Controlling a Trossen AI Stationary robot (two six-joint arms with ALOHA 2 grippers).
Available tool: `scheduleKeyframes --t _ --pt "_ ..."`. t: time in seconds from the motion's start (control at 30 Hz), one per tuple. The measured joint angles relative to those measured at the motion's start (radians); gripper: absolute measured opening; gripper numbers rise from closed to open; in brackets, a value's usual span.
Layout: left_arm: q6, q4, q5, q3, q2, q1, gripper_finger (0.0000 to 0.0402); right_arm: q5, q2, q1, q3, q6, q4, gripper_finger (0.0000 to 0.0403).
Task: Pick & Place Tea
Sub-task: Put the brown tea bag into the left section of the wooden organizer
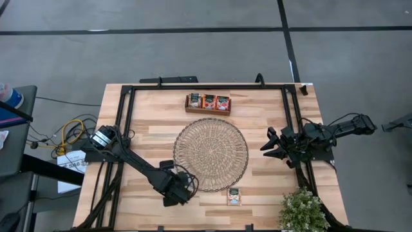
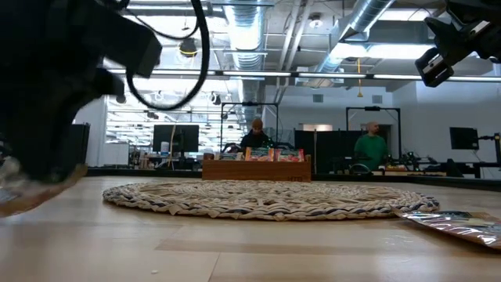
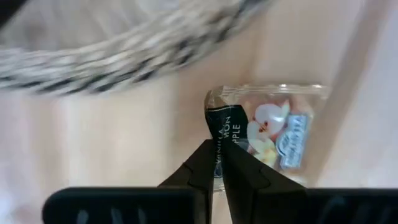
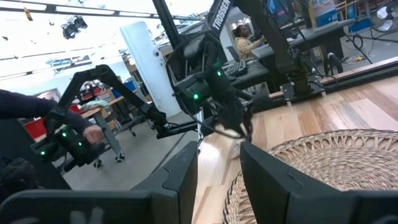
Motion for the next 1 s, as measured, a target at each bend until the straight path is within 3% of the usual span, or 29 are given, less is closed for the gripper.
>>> scheduleKeyframes --t 0.47,0.67,1.0 --pt "0.016 -0.33 -0.318 0.27 -0.004 0.063 0.0 0.0 0.0 0.0 0.0 -0.005 0.0 0.0114" --pt "0.117 -0.415 -0.48 0.335 -0.006 0.147 0.0 0.0 0.0 0.0 0.0 -0.005 0.0 0.0114" --pt "0.392 -0.402 -0.871 0.344 -0.006 0.375 0.0 0.0 0.0 0.0 0.0 -0.005 0.0 0.0114"
